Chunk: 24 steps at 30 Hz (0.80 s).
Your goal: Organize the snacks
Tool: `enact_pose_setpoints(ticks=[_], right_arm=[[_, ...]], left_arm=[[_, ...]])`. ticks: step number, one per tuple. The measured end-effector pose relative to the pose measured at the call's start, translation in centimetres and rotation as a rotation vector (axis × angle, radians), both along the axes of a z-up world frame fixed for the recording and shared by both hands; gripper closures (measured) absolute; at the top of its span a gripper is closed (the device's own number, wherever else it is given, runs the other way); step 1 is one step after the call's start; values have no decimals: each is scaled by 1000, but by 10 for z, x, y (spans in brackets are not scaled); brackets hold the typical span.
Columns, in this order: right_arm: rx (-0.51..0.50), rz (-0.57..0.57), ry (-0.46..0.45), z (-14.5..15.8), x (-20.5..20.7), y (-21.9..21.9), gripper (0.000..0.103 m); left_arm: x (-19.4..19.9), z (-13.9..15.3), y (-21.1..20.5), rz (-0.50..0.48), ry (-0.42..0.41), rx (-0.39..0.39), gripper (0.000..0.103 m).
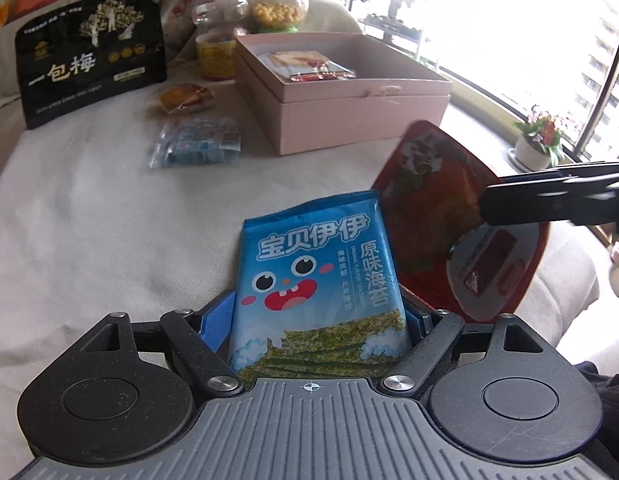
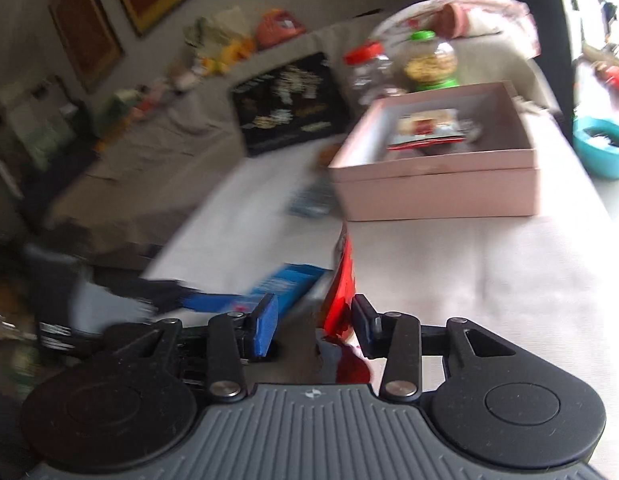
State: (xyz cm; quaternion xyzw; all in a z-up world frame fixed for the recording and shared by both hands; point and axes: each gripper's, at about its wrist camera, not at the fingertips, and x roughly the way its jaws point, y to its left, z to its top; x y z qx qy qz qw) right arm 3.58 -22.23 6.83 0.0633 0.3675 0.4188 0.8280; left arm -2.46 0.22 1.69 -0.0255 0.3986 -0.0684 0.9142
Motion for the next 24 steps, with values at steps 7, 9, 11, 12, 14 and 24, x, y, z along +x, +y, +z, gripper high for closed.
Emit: enact_pose_setpoints(ticks=[7,9,11,12,14,24], right_arm=[[-163,-47,48,-27,15,24,54],[-63,-8,131,-28,22,17,56],[29,35,191,-27,25,10,56],[42,50,186,-26,23,10,56],[-8,45,154,-26,19,17,56],[-110,3,176,-32,26,27,76]], left_arm=[[-1,0,1,8,-1,4,17],[-2,0,0,9,-1,6,17],[-2,0,0,9,-1,6,17],[-2,0,0,10,-1,7,17],[-2,0,1,11,-2,5,17],[-6,2,3,17,-12,-2,17]])
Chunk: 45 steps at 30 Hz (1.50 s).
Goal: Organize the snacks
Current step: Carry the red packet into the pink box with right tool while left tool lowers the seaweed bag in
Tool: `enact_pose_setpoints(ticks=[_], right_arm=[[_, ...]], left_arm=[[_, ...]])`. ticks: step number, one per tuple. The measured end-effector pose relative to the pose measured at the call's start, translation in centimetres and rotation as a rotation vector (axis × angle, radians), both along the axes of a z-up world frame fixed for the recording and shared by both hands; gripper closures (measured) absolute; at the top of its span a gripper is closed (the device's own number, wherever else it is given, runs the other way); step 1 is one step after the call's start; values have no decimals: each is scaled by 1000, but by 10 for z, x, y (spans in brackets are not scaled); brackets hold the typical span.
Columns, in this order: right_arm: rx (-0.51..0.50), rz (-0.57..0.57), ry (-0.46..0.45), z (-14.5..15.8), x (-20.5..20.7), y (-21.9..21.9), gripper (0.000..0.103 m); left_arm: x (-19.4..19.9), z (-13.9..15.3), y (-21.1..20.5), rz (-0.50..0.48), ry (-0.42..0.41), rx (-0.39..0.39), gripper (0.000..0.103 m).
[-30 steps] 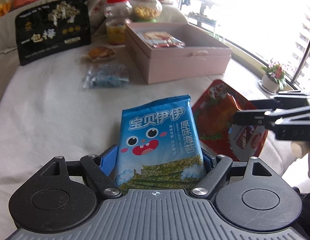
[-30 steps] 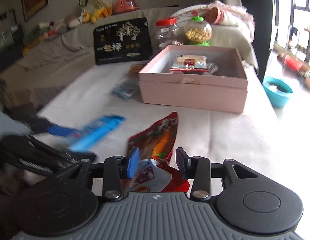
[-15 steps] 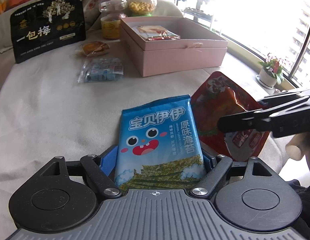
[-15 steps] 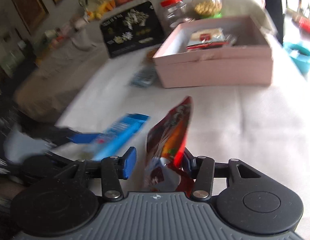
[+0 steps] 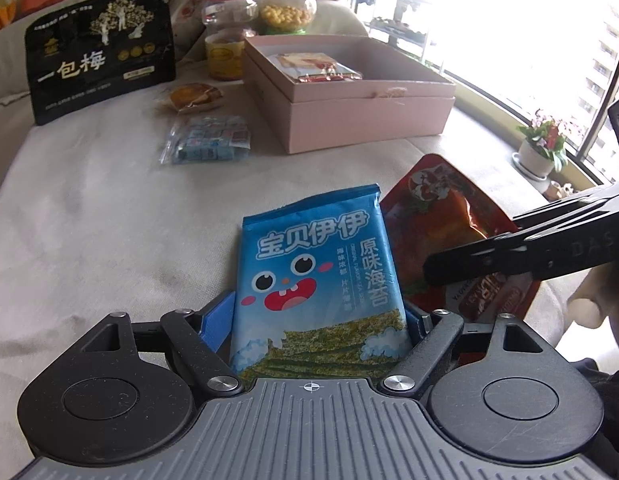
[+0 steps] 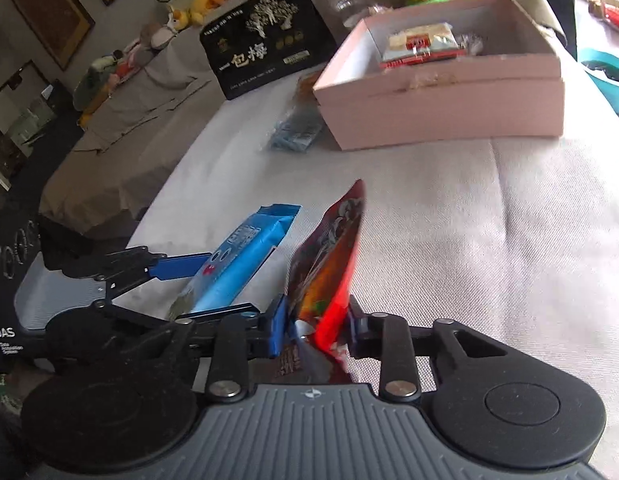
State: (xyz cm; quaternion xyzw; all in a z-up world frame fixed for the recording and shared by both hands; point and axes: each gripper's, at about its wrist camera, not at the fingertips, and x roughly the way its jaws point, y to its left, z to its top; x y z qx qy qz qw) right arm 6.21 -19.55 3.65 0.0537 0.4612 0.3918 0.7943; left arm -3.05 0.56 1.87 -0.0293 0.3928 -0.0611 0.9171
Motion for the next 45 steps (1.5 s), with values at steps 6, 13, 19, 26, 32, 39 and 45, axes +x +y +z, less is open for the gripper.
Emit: enact_pose_setpoints(ticks=[6,13,19,26,32,39,45], right_arm=[[39,-105,-160,52,-1,-28,79],[13,-195,-502,169,36,-38,79],[-148,-258,-532,186,121,-10,79],[-323,-273,-344,109,220,22,79],[-456,-261,-295,66,251,50,79],[-324,-257,-211,86,256,49,63],[-252,-279,-277,109,236,37,47]], left_arm=[[-8,32,0,-17,-95,-29,17],[33,134,0,-60,-359,-35,17],[152,147,-8,-50,-349,-189,16],[272,54,-38,-83,-156,-62,16],[278,48,-23,-111,-145,-130,15],[288,43,-30,-142,-80,-60,15],[281,43,-30,-131,-75,-35,15]])
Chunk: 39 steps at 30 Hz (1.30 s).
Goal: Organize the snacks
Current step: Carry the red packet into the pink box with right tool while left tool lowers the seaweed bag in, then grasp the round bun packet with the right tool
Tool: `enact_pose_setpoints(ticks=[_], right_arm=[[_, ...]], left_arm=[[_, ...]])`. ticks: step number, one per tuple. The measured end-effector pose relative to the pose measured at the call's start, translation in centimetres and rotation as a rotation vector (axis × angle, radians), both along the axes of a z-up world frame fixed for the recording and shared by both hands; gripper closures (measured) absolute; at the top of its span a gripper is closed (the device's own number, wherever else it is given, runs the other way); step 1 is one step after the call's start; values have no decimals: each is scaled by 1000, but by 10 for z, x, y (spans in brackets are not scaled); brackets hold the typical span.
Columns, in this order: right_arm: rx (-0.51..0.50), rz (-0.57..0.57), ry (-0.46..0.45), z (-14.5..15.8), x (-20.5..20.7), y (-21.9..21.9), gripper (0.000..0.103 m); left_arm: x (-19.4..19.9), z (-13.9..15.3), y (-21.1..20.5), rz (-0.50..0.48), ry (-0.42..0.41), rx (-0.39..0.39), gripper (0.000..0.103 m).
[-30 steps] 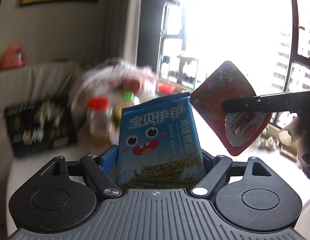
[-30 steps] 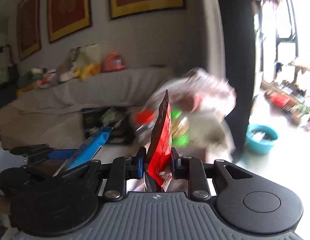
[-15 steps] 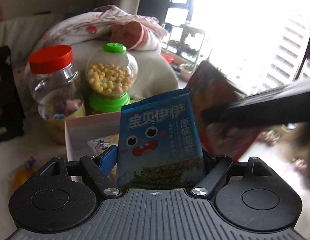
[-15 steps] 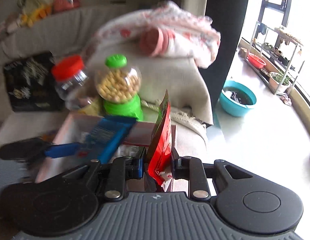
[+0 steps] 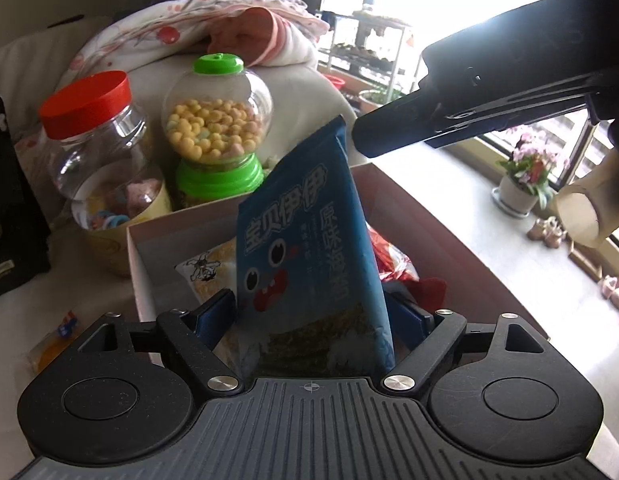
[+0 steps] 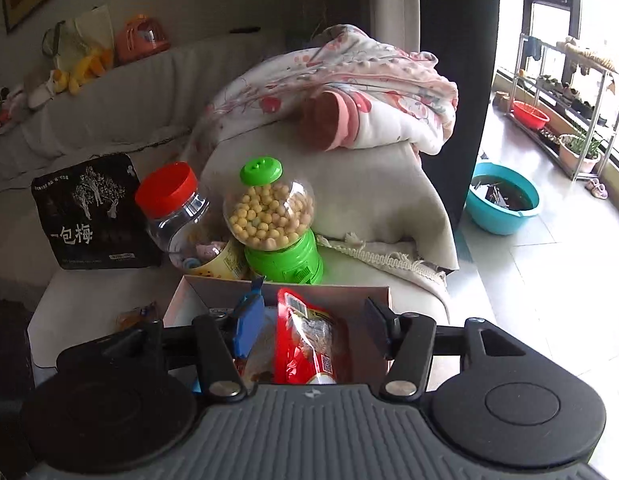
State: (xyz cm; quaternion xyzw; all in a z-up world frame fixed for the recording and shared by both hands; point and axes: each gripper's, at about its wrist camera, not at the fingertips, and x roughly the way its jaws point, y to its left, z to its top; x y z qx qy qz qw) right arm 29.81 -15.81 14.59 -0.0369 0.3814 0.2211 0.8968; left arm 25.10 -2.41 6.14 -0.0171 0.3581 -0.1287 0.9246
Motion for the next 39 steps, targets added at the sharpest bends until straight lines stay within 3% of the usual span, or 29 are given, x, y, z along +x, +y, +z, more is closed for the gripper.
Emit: enact_pose_setpoints(ticks=[3,9,13,17,20,22,25,27,33,39], right_arm=[[-10,-9,-1,-7,-1,4,47],[-40,-50,-54,-8,-15,-2,46],[-104,-73,-92,-10,-22,-1,41],[-132,-71,-92,-15,-30,0,40],[-120,-50,-87,-17,-38,2,39],[-101,-10,-76,-17,-47,9,38],[-98,80,-68,-18,-61,36,37],[-105,134,-73,-18,-70,62,37],[-98,279,17,-24,-70,156,36],[-188,239,140,-59,-31,241,36]], left_arm=[[-7,2,-1,-6,3,9,17],[-30,16,26,42,-68,-105,18],[-42,24,36,-18,-56,-157,18],[-67,38,59,12,-143,-293,18],[-84,40,94,104,-204,-397,18],[-91,33,120,210,-202,-374,18],[-99,10,154,390,-135,-287,20],[-108,-10,170,459,-98,-258,20],[-132,-41,192,540,-84,-257,20],[-144,-43,207,584,-142,-194,21]])
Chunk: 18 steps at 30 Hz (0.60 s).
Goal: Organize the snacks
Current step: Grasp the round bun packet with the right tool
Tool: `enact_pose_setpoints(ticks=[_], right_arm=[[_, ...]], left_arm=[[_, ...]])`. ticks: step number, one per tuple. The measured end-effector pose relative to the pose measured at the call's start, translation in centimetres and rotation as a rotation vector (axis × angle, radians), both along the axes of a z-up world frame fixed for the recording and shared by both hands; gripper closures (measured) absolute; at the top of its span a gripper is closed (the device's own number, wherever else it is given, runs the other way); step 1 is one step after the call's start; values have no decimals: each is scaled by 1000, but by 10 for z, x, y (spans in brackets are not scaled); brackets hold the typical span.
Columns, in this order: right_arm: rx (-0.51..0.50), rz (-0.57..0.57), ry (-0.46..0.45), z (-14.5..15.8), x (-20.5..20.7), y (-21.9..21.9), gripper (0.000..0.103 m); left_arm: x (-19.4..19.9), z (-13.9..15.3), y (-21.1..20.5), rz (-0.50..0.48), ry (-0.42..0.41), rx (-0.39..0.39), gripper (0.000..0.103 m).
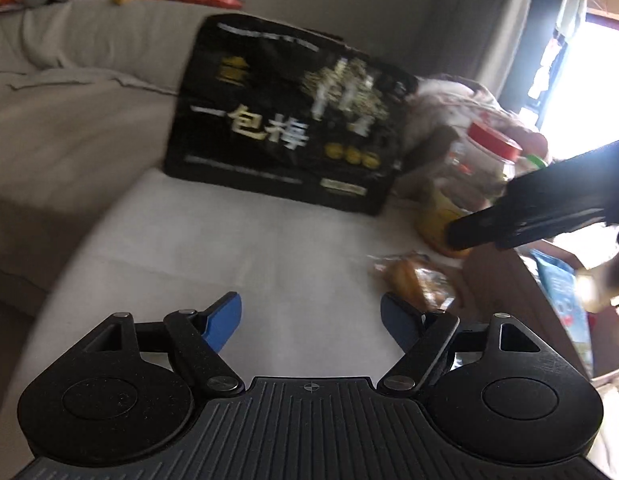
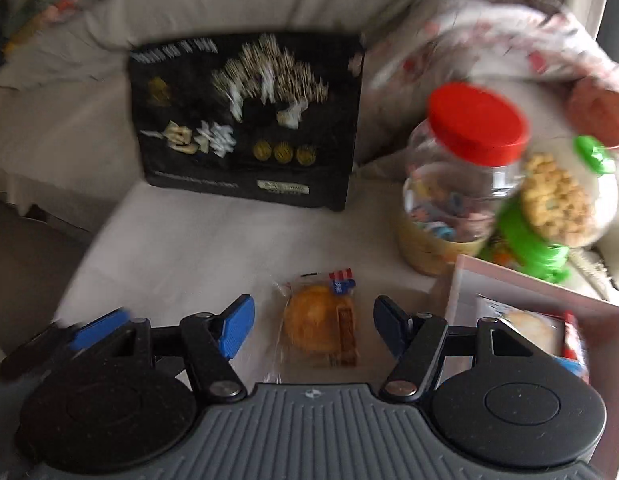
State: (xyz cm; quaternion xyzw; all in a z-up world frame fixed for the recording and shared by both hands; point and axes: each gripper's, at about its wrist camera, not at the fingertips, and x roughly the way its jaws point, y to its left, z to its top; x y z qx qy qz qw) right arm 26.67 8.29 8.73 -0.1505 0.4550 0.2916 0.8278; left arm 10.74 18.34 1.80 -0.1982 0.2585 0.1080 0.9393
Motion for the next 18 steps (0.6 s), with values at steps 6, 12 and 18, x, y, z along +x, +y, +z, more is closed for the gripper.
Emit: enact_pose_setpoints(ticks=[6,12,18], right_arm=[[-135,-49,0,-39,26,33,36],[-118,-30,73,-44,18,31,40],[-65,22,67,-30,-18,13,47]], left_arm=[[-7,0,7,-27,-2,-40,21],[-11,1,7,-25,-3,-52,21],[-9,-1,7,-16,9,-43,22]])
